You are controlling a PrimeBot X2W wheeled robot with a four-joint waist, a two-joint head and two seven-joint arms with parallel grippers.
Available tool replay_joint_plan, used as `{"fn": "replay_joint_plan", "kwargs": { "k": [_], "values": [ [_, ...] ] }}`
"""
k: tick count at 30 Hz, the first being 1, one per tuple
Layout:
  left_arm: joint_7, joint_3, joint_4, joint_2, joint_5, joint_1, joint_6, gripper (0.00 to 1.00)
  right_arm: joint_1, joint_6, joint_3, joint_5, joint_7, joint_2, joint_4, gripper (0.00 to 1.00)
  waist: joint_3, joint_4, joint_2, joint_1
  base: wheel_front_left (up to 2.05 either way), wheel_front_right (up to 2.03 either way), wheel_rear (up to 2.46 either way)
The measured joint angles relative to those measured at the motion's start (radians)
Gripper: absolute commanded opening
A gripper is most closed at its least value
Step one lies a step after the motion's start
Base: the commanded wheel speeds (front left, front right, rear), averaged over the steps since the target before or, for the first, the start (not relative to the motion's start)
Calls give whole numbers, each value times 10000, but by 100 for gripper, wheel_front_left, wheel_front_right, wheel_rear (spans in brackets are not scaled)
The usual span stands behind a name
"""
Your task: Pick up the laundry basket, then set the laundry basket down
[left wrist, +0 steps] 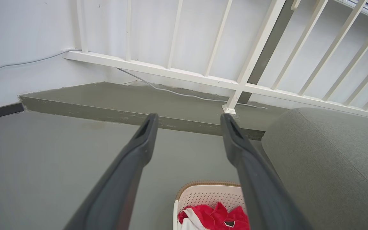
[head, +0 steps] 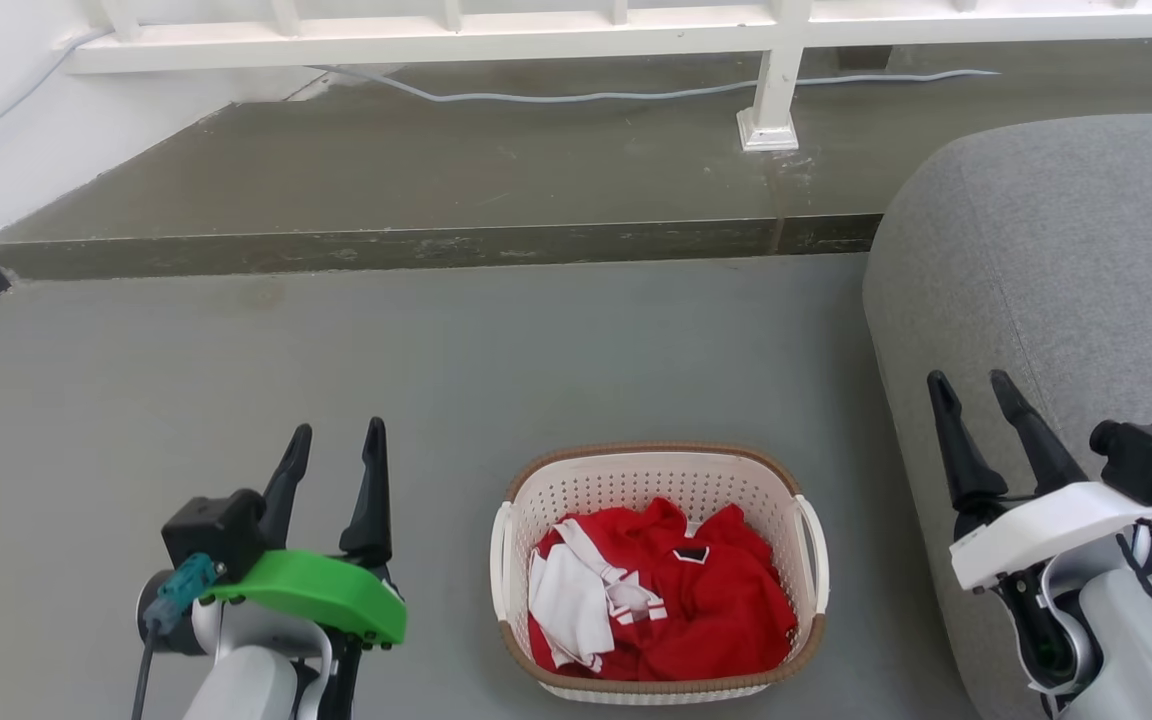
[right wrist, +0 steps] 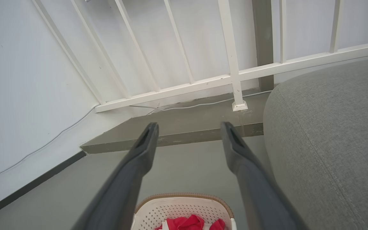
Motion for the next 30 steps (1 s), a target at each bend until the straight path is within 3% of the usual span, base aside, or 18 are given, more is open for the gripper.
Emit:
{"fn": "replay_joint_plan", "kwargs": {
  "k": [30],
  "values": [
    [0, 428, -424, -213, 662, 701, -345, 100, 571, 184, -529, -802, 0, 573, -92, 100, 40, -68, 0, 0, 0, 0, 0]
  ]
}}
